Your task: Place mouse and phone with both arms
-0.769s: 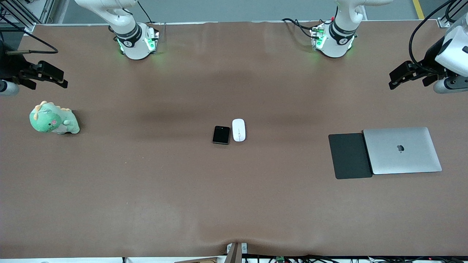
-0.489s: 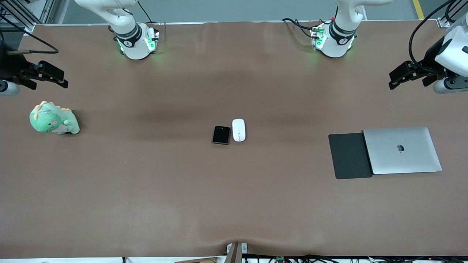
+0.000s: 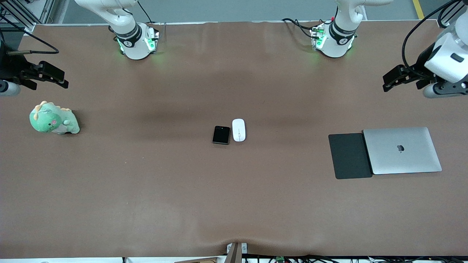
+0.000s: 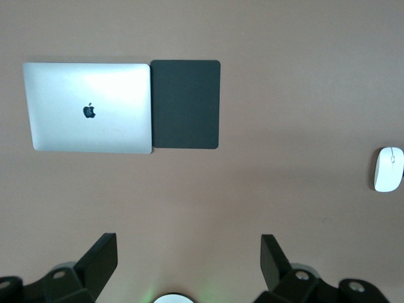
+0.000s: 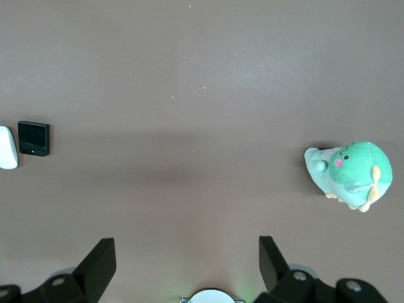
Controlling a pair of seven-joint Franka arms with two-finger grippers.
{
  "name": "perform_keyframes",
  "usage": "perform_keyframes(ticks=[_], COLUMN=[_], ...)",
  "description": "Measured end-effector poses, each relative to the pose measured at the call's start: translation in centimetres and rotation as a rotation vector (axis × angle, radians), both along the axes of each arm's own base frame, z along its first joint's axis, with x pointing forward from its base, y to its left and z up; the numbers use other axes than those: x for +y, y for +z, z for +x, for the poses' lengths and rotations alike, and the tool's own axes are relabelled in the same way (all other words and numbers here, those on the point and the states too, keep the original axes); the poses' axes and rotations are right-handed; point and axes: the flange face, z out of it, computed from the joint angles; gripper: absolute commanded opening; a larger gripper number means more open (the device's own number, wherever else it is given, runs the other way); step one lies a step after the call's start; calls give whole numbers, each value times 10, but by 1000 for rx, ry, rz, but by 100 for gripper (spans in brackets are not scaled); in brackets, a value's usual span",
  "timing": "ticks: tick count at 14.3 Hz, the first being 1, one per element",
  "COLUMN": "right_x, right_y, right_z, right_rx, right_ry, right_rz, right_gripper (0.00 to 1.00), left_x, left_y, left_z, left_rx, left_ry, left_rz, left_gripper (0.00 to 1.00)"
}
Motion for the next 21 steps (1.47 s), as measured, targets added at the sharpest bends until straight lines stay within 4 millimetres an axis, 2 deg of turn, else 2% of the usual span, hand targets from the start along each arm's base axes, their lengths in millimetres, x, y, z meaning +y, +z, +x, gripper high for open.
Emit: perform_keyframes(ticks=[3, 6, 9, 14, 17, 21], right_x=[0, 1, 2, 2, 2, 3], right_y=[0, 0, 1, 2, 2, 2], right_z=[1, 1, 1, 2, 2, 2], right_rx=[-2, -6, -9, -19, -19, -19], right_ry=[1, 3, 3, 3, 4, 5], right_rz=[0, 0, 0, 0, 0, 0], right_gripper=[100, 100, 100, 100, 100, 100], left_x=[-39, -103, -168, -239, -287, -329], left_y=[-28, -62, -108, -188, -233, -287], left_z=[9, 12, 8, 15, 10, 0], left_rx=[38, 37, 39, 49, 23, 8], left_ry=[-26, 22, 40, 63, 108, 114], left_rz=[6, 8, -6, -42, -62, -69], left_gripper=[100, 100, 100, 100, 100, 100])
